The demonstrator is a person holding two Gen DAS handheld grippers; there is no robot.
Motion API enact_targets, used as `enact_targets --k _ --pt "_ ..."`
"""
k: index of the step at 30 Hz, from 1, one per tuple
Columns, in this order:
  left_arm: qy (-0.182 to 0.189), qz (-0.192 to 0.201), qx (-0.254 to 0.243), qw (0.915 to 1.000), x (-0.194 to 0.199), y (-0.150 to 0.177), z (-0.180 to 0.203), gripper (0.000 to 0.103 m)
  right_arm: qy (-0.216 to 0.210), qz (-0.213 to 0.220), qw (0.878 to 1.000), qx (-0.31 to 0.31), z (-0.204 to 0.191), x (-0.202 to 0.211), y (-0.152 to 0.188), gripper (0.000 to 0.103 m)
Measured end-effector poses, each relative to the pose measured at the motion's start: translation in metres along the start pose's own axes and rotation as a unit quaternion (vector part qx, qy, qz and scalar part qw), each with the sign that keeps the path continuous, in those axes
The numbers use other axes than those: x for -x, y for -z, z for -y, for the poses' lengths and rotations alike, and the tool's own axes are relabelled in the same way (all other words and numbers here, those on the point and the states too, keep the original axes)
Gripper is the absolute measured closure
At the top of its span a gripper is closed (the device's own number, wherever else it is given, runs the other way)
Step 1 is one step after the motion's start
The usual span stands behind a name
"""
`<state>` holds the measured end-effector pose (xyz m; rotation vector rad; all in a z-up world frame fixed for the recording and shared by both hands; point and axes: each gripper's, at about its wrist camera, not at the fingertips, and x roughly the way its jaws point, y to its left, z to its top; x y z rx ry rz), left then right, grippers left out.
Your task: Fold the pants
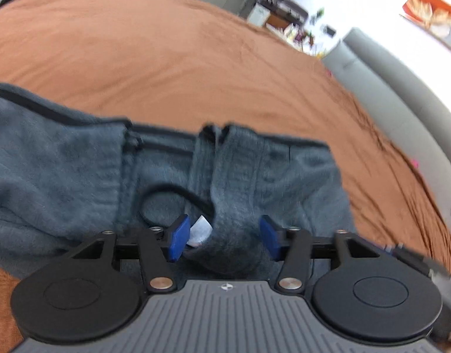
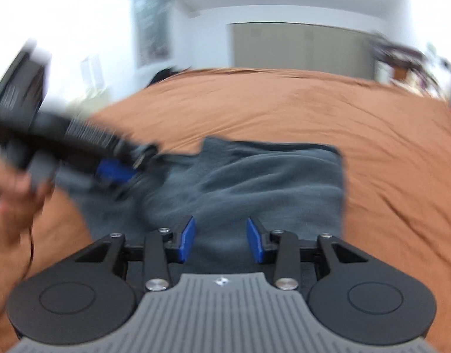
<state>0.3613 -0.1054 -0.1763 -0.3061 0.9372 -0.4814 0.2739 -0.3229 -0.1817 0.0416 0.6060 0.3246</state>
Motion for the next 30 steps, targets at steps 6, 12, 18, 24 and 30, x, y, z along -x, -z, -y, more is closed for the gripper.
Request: enact_targets --k 6,12,18,24,30 --pt "0.019 0.023 0.009 0.9995 0.013 0.006 -0.002 0.092 0.042 -0.032 0.997 -0.055 0.027 -0.009 0.01 0.072" --pt "-0.025 0.027 0.016 0.9992 0.018 0.037 -0.013 0.091 0.021 0.004 0.996 -0.082 0.026 0.0 0.014 0.072" --pt "-0.053 0.001 -0.006 0.9986 0.004 0.035 -0.013 0.084 0.042 -0.065 0.997 -0.023 0.011 -0.042 0.023 0.071" --pt "-0.023 0.077 0.033 0.9962 0.076 0.032 -0.044 0.03 0.031 -0.021 0.997 -0.061 0.012 -0.019 0.001 0.07" --pt "-0.03 0.169 0.162 0.9718 0.148 0.053 -0.141 0.016 0.023 0.003 0.998 -0.059 -0.004 -0.016 -0.002 0.07"
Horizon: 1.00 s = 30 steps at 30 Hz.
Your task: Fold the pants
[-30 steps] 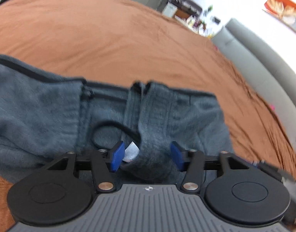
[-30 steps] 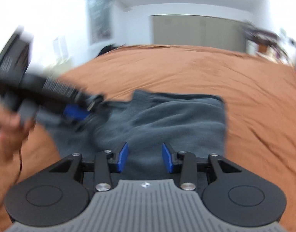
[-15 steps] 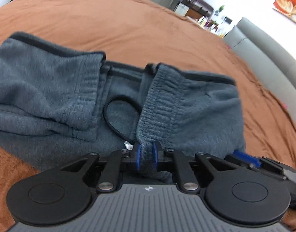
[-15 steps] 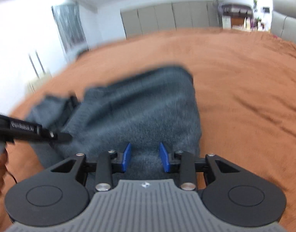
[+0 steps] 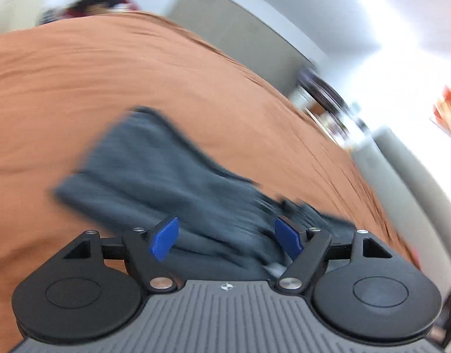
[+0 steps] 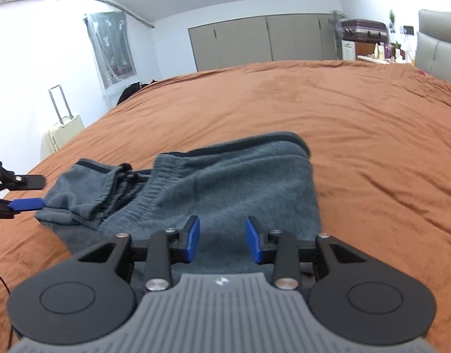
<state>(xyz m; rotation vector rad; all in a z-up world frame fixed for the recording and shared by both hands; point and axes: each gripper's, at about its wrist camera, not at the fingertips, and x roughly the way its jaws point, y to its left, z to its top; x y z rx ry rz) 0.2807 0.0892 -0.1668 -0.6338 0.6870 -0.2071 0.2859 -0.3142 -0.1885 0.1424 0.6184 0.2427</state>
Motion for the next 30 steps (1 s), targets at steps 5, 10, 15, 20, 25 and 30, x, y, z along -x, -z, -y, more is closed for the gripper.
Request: enact_targets --k 5,10,15,20,25,30 --pt "-0.063 0.037 0.144 0.9869 0.023 -0.014 -0.085 0.016 -0.011 -0.006 1.0 0.028 -0.035 -0.012 -0.001 0.07" --pt "-0.069 0.032 0.182 0.9803 0.016 -0.022 -0.109 0.016 -0.018 -0.003 0.999 0.042 -0.071 -0.028 -0.005 0.07" --pt "-0.07 0.016 0.174 0.9822 -0.003 -0.024 -0.102 0.016 -0.02 -0.01 0.999 0.047 -0.099 -0.046 -0.006 0.07" --pt "-0.065 0.005 0.19 0.9796 -0.024 -0.022 -0.095 0.016 -0.013 -0.015 0.999 0.046 -0.112 -0.06 -0.005 0.07" --pt "-0.053 -0.001 0.198 0.9788 -0.045 -0.025 -0.093 0.016 0.001 -0.021 0.998 0.058 -0.121 -0.074 -0.003 0.07" --pt "-0.054 -0.003 0.2 0.9783 -0.053 -0.029 -0.091 0.016 0.026 -0.021 0.996 0.079 -0.129 -0.09 0.0 0.071"
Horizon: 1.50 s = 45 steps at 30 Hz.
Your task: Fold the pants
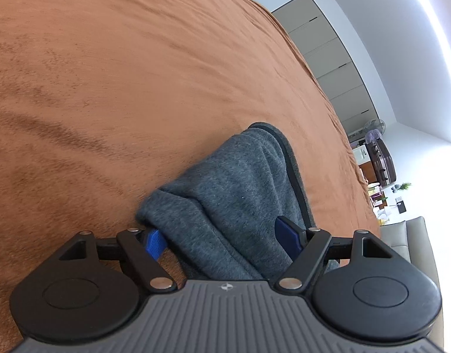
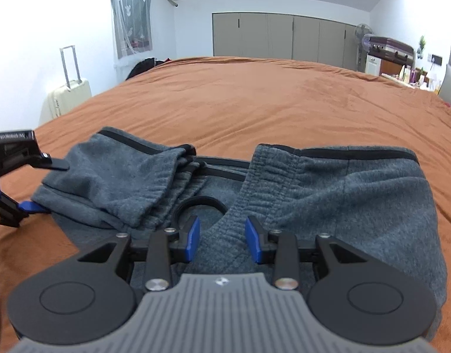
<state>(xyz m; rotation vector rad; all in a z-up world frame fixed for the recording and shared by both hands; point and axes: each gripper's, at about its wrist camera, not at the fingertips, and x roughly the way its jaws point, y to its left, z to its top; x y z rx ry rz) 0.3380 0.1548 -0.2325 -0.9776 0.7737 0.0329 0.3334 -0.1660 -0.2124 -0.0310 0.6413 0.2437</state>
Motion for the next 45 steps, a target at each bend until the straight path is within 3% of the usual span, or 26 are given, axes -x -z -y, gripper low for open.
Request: enact_targets --k 3,9,11,14,20,25,29,33,39,43,45 --pt "-0.001 0.0 -0.003 1.0 -0.003 0.0 0.001 0.022 0.014 -0.002 1.0 0.003 -0.004 -0.007 0.002 0.07" --pt "0.001 0.015 0.071 0.9973 -0.005 0.005 -0.019 0.05 0.026 -0.002 1.0 0.0 -0.008 -0.02 0.015 0.068" --pt "-0.001 0.014 0.078 0.9968 -0.005 0.004 -0.022 0.07 0.026 0.0 1.0 0.003 -0.009 -0.018 0.014 0.067" --pt "0.005 0.013 0.075 0.9971 -0.003 0.004 -0.022 0.08 0.016 0.02 1.0 -0.015 -0.007 -0.004 0.003 0.071" --pt "0.018 0.031 0.061 0.9975 0.007 0.005 -0.017 0.087 0.029 0.043 0.998 -0.039 0.004 0.014 -0.003 0.071" --pt "0.029 0.045 0.034 0.998 0.013 0.007 -0.001 0.088 0.038 -0.013 0.998 -0.043 0.008 -0.008 0.015 0.076" --pt "0.054 0.065 -0.028 0.996 0.024 0.008 0.029 0.089 0.028 -0.006 0.998 -0.049 0.012 -0.011 0.019 0.076" --pt "0.076 0.088 -0.097 0.9885 0.036 0.015 0.069 0.089 0.002 0.0 0.995 -0.095 0.026 -0.002 0.014 0.078" --pt "0.112 0.095 -0.199 0.9688 0.043 0.037 0.134 0.089 -0.01 0.007 0.994 -0.111 0.039 0.012 0.014 0.078" --pt "0.135 0.095 -0.257 0.9523 0.047 0.062 0.168 0.089 -0.015 0.012 0.991 -0.132 0.053 0.019 0.016 0.078" --pt "0.141 0.095 -0.298 0.9391 0.047 0.079 0.186 0.089 -0.014 0.014 0.99 -0.137 0.058 0.022 0.017 0.078"
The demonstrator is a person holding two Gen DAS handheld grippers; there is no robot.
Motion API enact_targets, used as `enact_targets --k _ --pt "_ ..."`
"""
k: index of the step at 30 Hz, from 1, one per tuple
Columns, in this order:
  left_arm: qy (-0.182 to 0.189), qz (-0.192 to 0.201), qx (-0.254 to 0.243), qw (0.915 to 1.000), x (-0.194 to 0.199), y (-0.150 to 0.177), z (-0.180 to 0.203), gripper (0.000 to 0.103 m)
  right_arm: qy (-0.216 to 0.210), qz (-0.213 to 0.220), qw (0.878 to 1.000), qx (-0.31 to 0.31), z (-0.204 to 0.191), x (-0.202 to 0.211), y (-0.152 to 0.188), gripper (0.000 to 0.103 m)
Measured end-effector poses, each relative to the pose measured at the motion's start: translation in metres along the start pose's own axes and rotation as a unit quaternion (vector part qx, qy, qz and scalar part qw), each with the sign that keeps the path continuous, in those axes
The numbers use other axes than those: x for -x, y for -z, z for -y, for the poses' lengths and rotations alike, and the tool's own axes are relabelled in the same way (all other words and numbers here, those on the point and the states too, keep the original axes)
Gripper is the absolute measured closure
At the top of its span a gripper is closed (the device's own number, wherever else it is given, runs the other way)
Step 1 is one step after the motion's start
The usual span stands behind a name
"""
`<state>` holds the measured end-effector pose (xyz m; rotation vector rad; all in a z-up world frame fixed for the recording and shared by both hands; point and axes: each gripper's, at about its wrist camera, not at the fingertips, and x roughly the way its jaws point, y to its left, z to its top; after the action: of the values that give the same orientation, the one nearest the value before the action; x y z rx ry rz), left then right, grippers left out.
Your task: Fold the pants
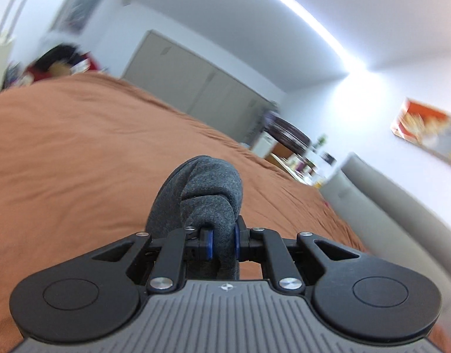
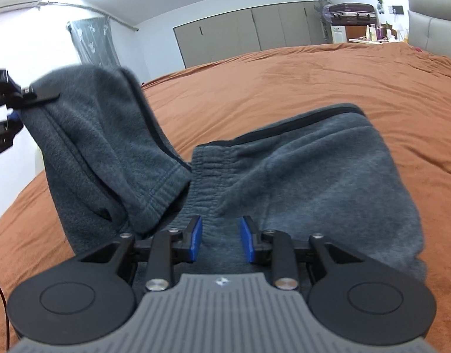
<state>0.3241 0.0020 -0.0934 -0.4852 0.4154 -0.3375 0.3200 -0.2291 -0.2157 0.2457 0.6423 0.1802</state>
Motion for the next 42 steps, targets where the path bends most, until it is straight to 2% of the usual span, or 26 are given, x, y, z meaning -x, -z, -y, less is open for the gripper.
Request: enact_targets --k 5,11,16,20,24,27,28,31,34,38,40,42 --pt "0.026 -0.027 -0.094 0.9949 -0.018 0.027 0.058 0.089 0.006 0.004 1.0 -0.015 0.018 0.007 -0.006 0.078" --pt "0.037 -0.069 -0.168 0.9827 -0.04 0.057 0.107 0.09 0.033 0.021 0.999 -0.006 0.035 0.025 -0.011 0.078" --pt "0.034 -0.095 -0.21 0.9724 -0.049 0.081 0.127 0.09 0.046 0.025 0.999 -0.015 0.059 0.038 -0.01 0.078" --pt "0.034 -0.1 -0.241 0.9649 -0.052 0.094 0.141 0.09 0.059 0.028 0.997 -0.027 0.081 0.046 -0.009 0.077" --pt "0.043 -0.07 -0.231 0.9695 -0.037 0.096 0.158 0.091 0.068 0.029 0.997 -0.036 0.097 0.051 -0.006 0.077" --pt "0.062 -0.057 -0.242 0.9665 -0.034 0.095 0.172 0.096 0.071 0.028 0.996 -0.044 0.105 0.052 -0.005 0.077" --pt "0.065 -0.068 -0.243 0.9654 -0.037 0.1 0.175 0.098 0.071 0.028 0.996 -0.046 0.107 0.053 -0.003 0.077" --pt "0.048 -0.16 -0.234 0.9577 -0.067 0.122 0.17 0.1 0.073 0.025 0.995 -0.057 0.111 0.055 0.0 0.077" --pt "0.039 -0.219 -0.198 0.9547 -0.079 0.144 0.149 0.1 0.071 0.024 0.995 -0.068 0.119 0.057 -0.001 0.077" --pt "0.048 -0.235 -0.194 0.9513 -0.063 0.156 0.132 0.098 0.06 0.017 0.995 -0.08 0.126 0.056 -0.01 0.077" --pt "0.056 -0.228 -0.186 0.9543 -0.046 0.151 0.118 0.093 0.05 0.017 0.995 -0.088 0.129 0.056 -0.019 0.074" --pt "0.06 -0.211 -0.174 0.9601 -0.024 0.139 0.104 0.086 0.018 0.016 0.993 -0.118 0.134 0.057 -0.03 0.065"
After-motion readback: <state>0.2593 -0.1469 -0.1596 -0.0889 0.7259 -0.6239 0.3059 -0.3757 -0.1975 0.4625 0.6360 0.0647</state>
